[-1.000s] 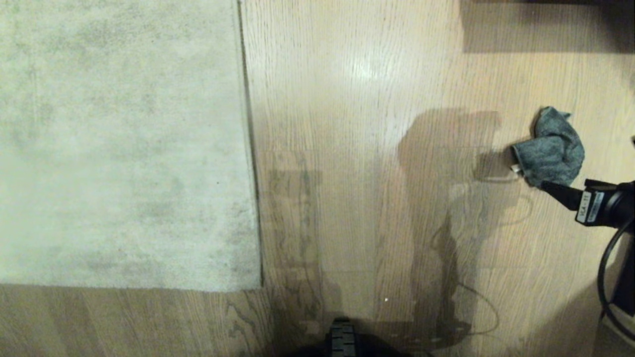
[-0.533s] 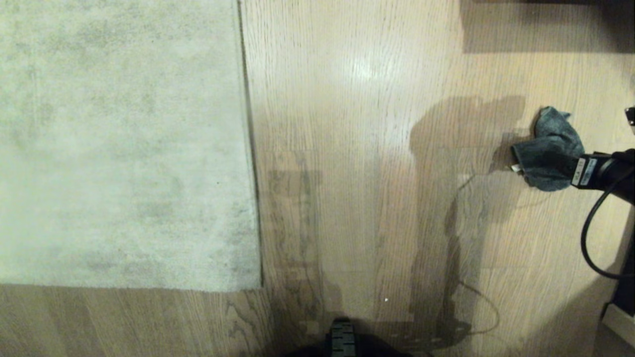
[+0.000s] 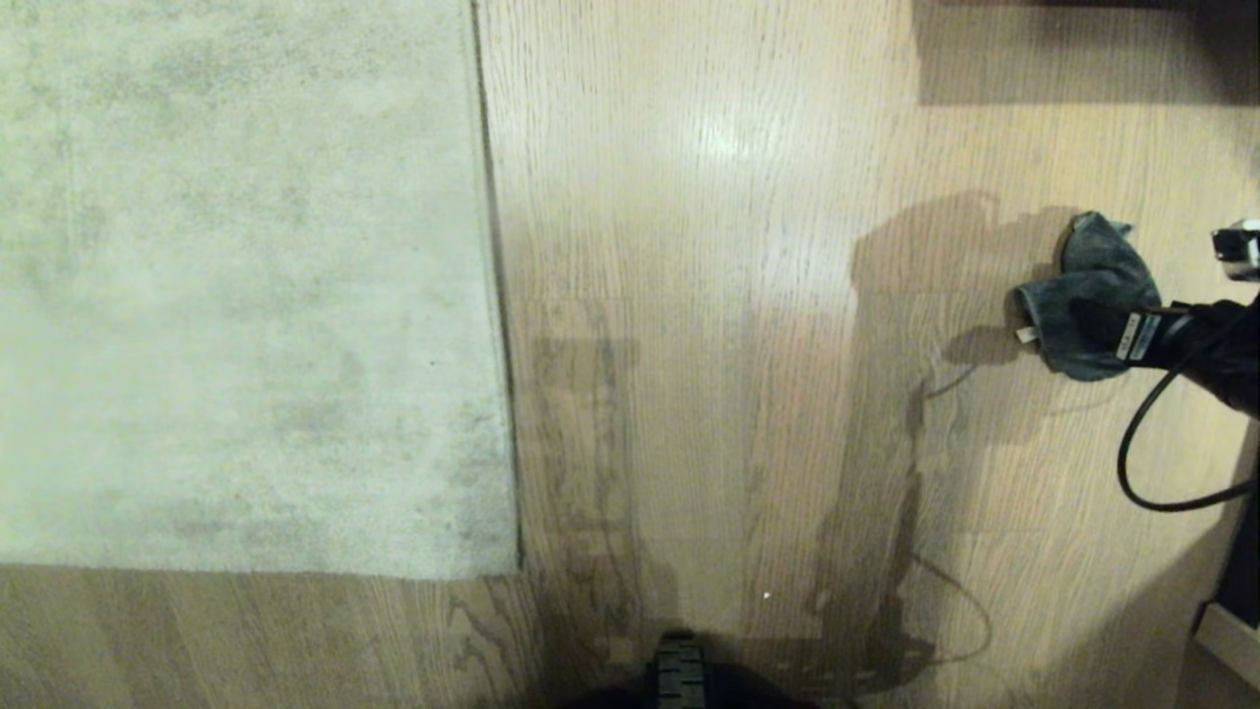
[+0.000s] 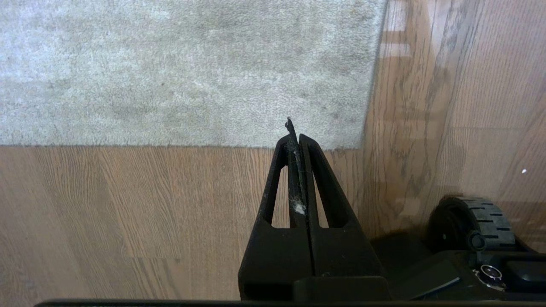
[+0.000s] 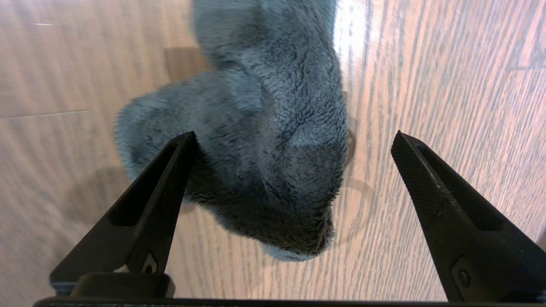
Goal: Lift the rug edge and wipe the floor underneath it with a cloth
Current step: Pick up the rag
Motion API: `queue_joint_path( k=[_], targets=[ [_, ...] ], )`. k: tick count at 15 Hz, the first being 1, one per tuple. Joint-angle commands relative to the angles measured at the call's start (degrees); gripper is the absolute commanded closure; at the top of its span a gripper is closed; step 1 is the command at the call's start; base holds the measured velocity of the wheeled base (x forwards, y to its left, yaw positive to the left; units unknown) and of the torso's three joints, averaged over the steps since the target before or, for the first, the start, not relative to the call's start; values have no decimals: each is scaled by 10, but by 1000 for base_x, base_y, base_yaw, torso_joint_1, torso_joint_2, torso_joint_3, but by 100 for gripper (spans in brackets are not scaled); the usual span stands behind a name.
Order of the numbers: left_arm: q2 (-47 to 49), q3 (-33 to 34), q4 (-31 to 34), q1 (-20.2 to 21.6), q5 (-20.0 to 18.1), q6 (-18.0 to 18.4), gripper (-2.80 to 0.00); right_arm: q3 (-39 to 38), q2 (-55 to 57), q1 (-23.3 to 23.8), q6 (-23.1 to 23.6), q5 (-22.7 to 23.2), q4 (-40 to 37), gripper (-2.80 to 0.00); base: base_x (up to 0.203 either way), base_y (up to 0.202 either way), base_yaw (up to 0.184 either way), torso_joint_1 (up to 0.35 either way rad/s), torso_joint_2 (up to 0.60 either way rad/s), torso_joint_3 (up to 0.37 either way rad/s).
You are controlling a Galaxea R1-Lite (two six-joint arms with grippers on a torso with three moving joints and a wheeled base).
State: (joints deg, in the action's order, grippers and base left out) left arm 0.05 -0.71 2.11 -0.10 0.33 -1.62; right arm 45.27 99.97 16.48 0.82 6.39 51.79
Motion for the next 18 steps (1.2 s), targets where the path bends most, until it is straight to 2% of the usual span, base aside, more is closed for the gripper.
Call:
queue_joint_path(
  k=[1,2,3,10,18],
  targets=[
    [0,0,0,0,0,0,0,13,21,4,-19,-1,3,-280,0,0,0,0,0,0],
    [0,0,0,0,0,0,0,18,27,4,-26,-1,3,-280,0,0,0,0,0,0],
    [0,0,1,0,0,0,0,20,29,5,-32,-1,3,0,0,0,0,0,0,0],
    [0,0,0,0,0,0,0,16,9,5,-40,0,15,0,0,0,0,0,0,0],
    [0,0,1,0,0,0,0,-74,-121,5,-35,1,22,0,0,0,0,0,0,0]
  ],
)
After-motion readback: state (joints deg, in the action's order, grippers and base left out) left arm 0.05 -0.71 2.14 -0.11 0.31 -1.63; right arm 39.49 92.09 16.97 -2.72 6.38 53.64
